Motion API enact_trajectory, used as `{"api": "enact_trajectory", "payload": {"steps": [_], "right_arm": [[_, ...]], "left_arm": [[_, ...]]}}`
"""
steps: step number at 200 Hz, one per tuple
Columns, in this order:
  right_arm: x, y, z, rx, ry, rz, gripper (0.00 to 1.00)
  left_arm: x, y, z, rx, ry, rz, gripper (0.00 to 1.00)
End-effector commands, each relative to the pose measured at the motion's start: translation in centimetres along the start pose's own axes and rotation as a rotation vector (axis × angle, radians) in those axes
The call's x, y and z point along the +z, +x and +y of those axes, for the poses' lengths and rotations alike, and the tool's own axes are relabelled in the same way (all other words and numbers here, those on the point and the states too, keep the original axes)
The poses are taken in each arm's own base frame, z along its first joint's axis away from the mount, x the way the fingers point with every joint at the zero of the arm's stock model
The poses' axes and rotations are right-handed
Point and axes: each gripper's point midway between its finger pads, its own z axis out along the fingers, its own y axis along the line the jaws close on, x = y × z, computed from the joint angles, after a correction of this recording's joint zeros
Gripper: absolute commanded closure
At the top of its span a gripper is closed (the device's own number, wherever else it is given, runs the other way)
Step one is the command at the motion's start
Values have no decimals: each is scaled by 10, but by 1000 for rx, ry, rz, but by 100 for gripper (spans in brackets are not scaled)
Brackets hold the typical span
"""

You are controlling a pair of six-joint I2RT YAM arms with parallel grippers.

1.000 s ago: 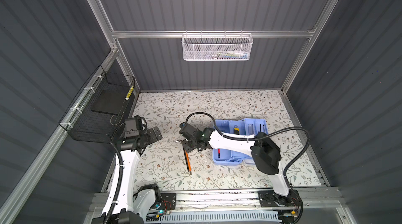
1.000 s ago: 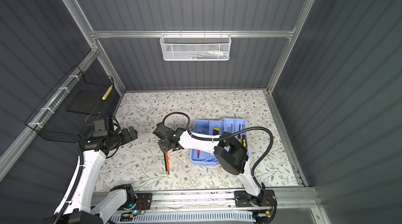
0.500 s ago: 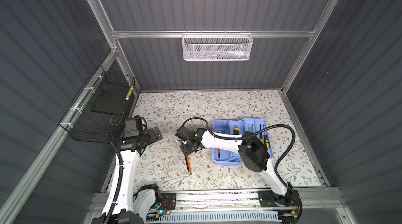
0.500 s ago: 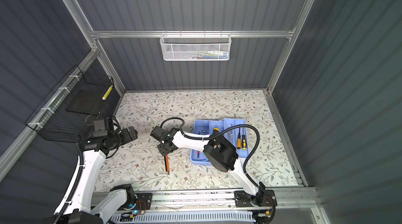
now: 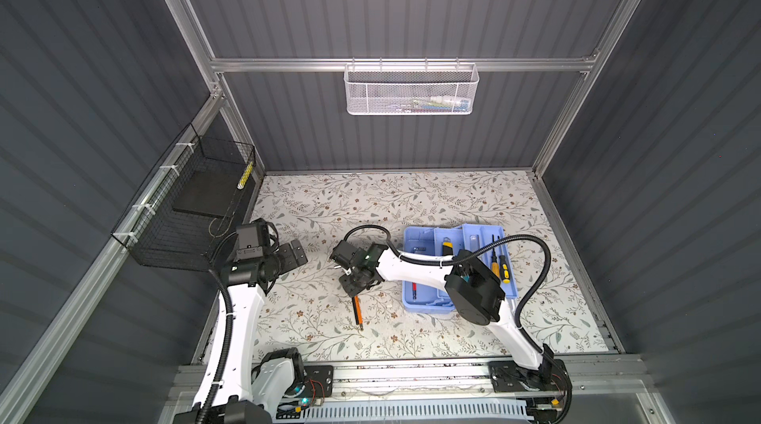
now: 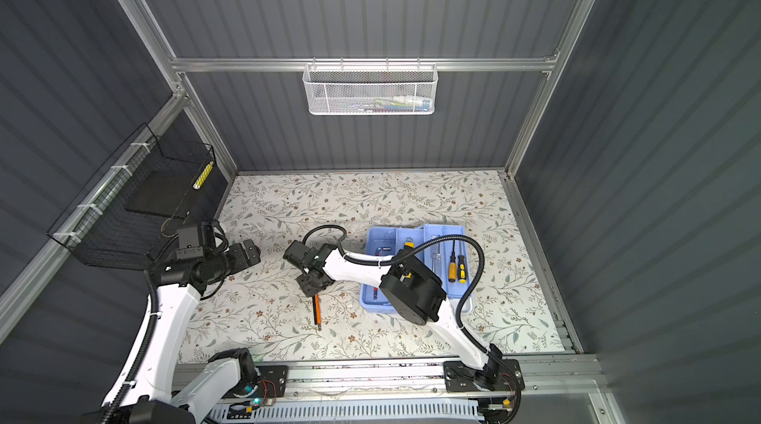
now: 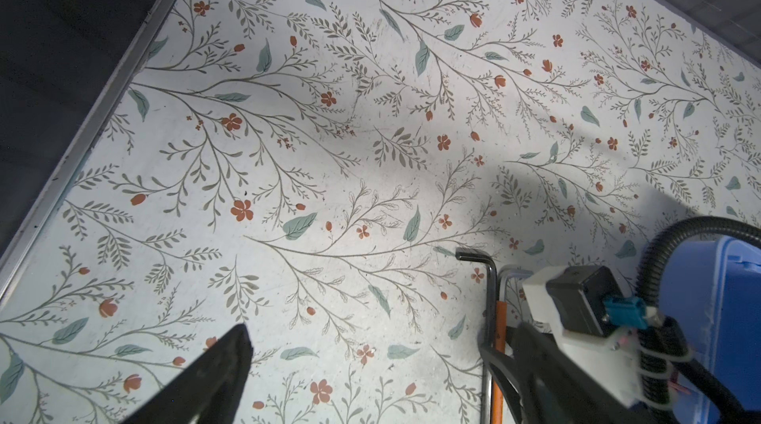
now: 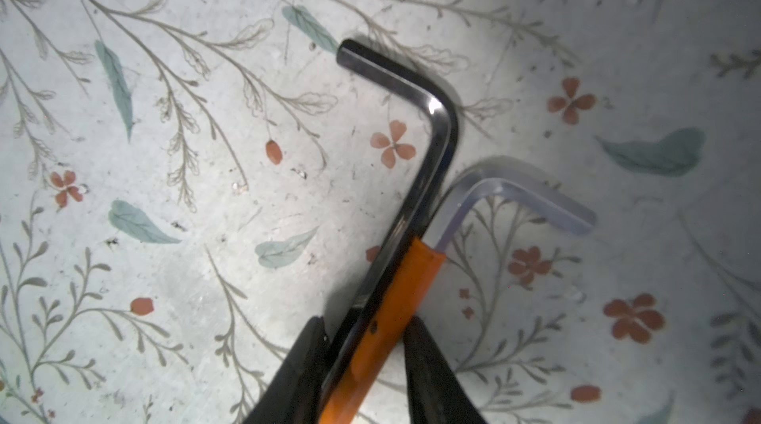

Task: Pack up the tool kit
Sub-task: 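Move the right gripper to the orange-handled and black hex keys and grasp them, then lift the orange-handled hex key with the right gripper, leaving the black key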

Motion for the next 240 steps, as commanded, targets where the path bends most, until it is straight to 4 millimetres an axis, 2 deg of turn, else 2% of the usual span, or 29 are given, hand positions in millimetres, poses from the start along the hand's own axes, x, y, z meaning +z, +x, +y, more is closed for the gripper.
{"api": "enact_trajectory", "payload": {"steps": [1,27,49,97,161,240], "right_arm": [[-12,3,-7,10,35,-2,59],[-33,-11,-5,18,20,-61,56],[-39,-14,-6,21,16,-78,57],[-27,-6,-8,27,24,-55,62],[-9,5,-13,27,51,-8,65],[4,13,-16,26,73,49,66]], "left_arm": [[-3,-6,0,11,1,-20,1],[-3,-6,1,11,0,-19,1],[-3,-6,1,11,0,-20,1],[-4,-6,1,14,0,-24,1],[-3,-5,1,12,-3,-18,1],[-3,-5,1,12,-5,-17,1]]}}
